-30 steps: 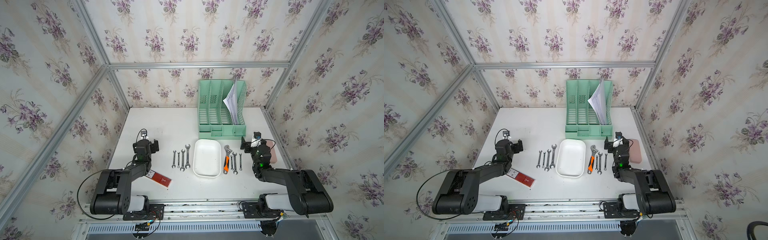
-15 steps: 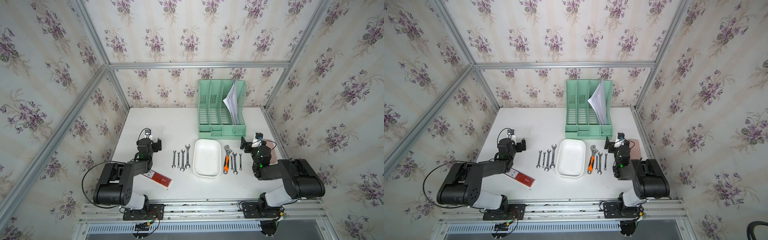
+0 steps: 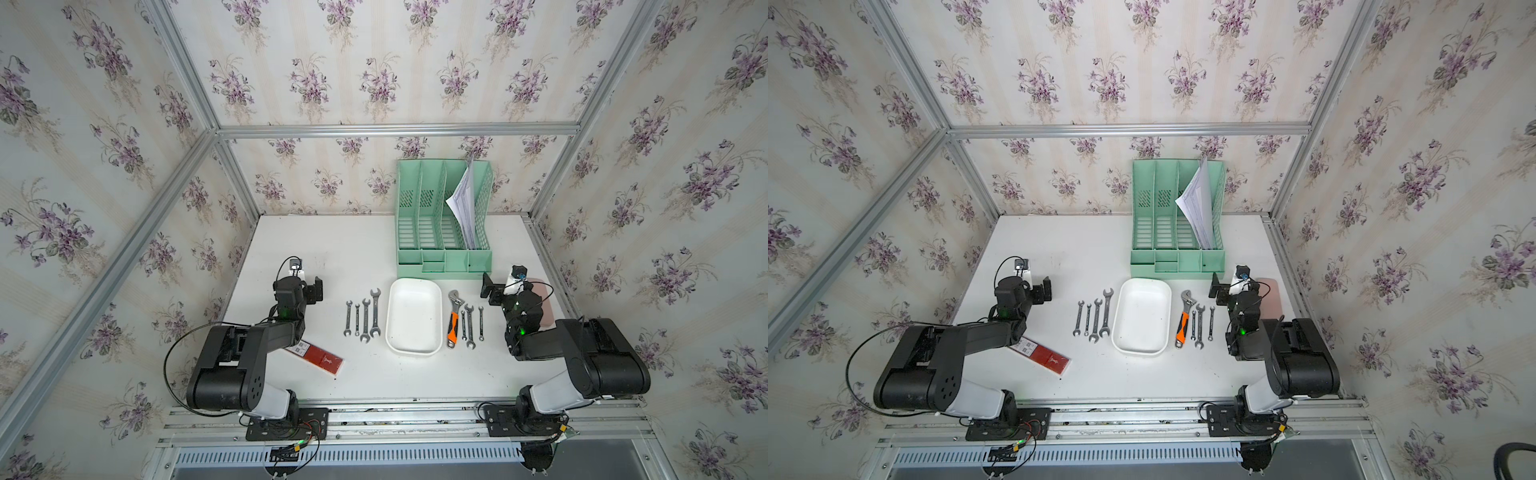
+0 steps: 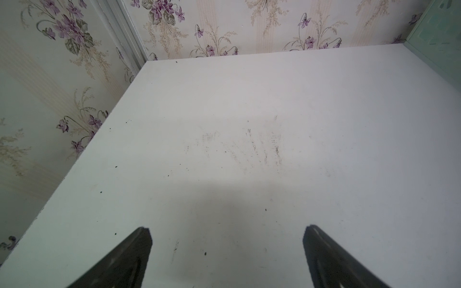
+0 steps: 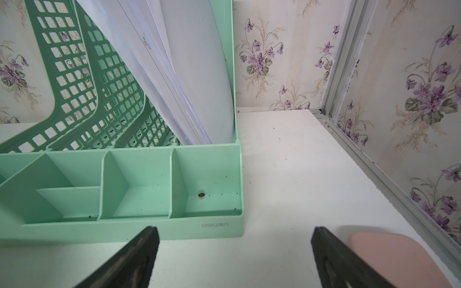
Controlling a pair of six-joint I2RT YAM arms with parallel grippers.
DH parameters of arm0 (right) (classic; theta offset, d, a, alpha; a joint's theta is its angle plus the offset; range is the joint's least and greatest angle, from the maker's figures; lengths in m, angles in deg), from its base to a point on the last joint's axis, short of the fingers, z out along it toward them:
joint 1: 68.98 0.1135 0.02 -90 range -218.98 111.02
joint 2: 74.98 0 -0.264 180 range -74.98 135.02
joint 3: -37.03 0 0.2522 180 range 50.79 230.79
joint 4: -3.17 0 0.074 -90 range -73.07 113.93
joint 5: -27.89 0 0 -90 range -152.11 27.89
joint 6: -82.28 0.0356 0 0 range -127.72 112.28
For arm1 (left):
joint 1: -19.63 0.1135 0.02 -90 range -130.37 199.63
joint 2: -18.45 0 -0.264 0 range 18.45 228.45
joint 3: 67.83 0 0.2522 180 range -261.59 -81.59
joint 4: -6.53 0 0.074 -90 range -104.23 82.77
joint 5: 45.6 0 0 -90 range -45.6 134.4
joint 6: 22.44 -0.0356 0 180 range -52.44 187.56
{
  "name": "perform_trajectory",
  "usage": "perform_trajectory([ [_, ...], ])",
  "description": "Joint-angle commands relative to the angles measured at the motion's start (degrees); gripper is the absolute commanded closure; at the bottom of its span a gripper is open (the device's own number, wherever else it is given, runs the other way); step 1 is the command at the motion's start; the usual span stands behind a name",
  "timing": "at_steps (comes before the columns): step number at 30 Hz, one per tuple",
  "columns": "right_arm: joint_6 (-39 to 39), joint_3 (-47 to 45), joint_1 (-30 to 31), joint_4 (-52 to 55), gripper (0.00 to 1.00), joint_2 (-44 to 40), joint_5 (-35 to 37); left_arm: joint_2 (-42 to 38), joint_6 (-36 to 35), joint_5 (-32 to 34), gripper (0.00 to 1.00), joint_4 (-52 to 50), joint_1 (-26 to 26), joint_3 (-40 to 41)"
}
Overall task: Take out the wrench from the storage box
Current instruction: Reset both arms
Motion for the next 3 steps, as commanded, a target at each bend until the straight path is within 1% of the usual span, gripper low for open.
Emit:
perform_trajectory([
  [1,0.17,0.26,-0.02,-1.18,0.0,-0.03,0.13,0.12,-0.71,-0.09,0.01,0.55,-0.06,-0.31],
  [3,0.16,0.19,-0.02,-1.28,0.0,0.02,0.21,0.11,-0.67,-0.01,0.01,0.52,-0.06,-0.36],
])
